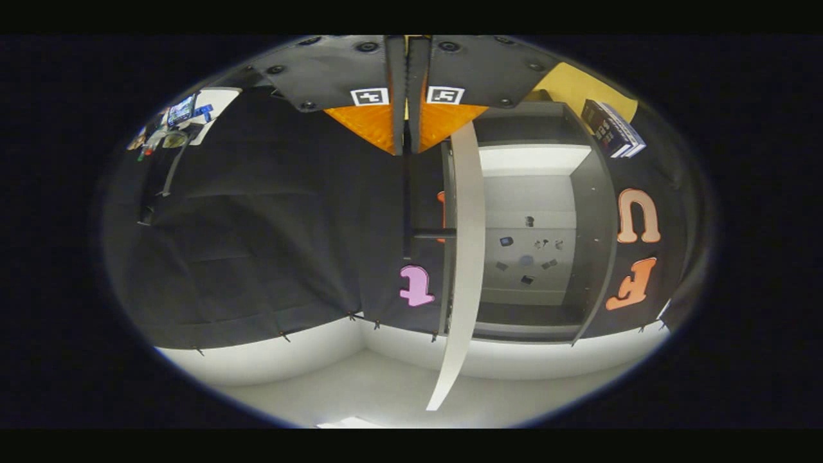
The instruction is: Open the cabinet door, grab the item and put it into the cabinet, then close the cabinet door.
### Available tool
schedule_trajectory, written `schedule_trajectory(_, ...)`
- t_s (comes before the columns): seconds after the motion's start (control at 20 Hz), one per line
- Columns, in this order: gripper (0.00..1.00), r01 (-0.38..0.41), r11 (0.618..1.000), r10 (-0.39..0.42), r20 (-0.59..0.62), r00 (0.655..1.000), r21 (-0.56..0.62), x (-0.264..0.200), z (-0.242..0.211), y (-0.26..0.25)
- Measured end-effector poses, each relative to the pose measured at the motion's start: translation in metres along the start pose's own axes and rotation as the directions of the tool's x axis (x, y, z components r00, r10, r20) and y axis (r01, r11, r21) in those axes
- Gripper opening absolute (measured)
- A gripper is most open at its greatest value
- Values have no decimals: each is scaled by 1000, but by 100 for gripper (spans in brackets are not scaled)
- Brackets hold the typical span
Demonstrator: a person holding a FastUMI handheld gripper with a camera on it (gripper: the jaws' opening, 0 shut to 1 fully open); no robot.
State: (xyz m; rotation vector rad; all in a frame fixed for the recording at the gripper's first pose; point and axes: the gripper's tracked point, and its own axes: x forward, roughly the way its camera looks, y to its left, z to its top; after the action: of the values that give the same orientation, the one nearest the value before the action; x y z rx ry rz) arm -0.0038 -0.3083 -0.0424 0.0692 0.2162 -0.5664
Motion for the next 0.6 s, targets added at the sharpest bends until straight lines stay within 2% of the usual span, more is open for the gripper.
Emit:
schedule_trajectory(0.35, 9, -126, 992, 126, 33, 992, 19, 23, 1, -52)
schedule_trajectory(0.6, 9, -189, 982, 189, 31, 982, -5, 37, 2, -75)
